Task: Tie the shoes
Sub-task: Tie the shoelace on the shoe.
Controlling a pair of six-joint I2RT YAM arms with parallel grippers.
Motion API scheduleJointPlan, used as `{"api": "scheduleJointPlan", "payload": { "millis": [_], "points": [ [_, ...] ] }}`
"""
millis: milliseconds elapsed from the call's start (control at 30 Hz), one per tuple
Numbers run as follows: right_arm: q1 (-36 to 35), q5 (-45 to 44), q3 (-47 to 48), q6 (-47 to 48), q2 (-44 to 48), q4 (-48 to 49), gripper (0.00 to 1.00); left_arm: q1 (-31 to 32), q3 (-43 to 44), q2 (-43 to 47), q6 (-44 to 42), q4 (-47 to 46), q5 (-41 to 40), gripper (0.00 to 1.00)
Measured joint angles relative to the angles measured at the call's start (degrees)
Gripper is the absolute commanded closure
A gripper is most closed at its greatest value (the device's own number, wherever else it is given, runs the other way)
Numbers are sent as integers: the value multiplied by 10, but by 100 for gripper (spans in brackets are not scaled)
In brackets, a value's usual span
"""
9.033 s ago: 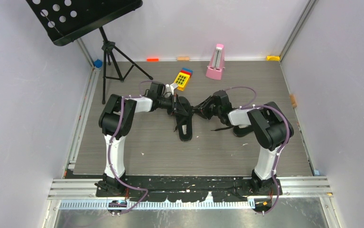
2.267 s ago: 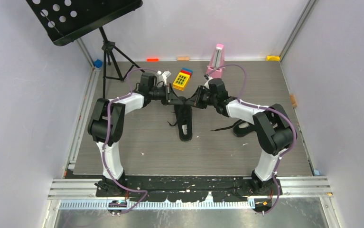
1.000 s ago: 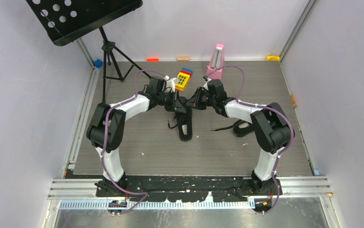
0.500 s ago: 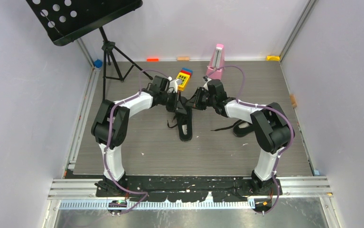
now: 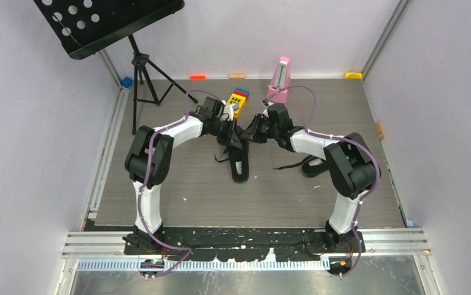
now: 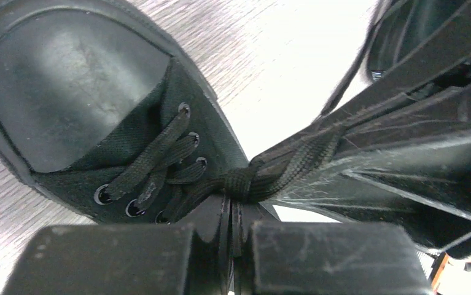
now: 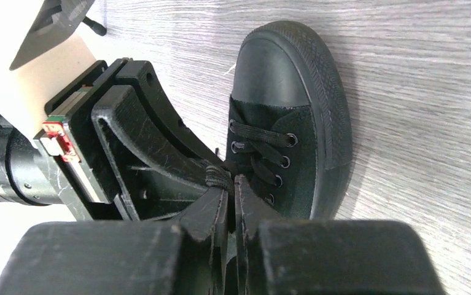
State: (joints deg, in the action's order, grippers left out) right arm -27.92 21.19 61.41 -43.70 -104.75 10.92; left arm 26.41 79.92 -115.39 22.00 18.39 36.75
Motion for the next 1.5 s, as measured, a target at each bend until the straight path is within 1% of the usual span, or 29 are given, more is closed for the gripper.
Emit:
{"api": "scheduleJointPlan", "payload": {
  "millis": [233,567,700,867,967,1067,1233,1400,1500],
  "points": [
    [-6,-16,4,6,0,-21,90,1,0,-2,-1,7,-31,100],
    [-18,-44,22,29,8,-64,91,6,-1,-3,-1,0,-42,100],
    [-26,-50,35,34,9,-80,91,2,-6,-12,15,-37,-13,100],
    [-38,-65,48,45,9,-104,90,-6,-45,-28,73,-131,57,100],
    [-45,-79,62,50,9,-123,86,-14,-70,-35,114,-199,100,100],
    [-51,-88,81,56,9,-146,77,-24,-102,-45,174,-290,141,100],
    [-57,-103,107,66,9,-177,68,-40,-145,-70,273,-423,186,100],
    [-58,-115,115,74,9,-200,52,-43,-155,-85,321,-489,204,100],
    [-57,-119,117,78,9,-215,38,-43,-155,-89,334,-505,209,100]
  ]
}}
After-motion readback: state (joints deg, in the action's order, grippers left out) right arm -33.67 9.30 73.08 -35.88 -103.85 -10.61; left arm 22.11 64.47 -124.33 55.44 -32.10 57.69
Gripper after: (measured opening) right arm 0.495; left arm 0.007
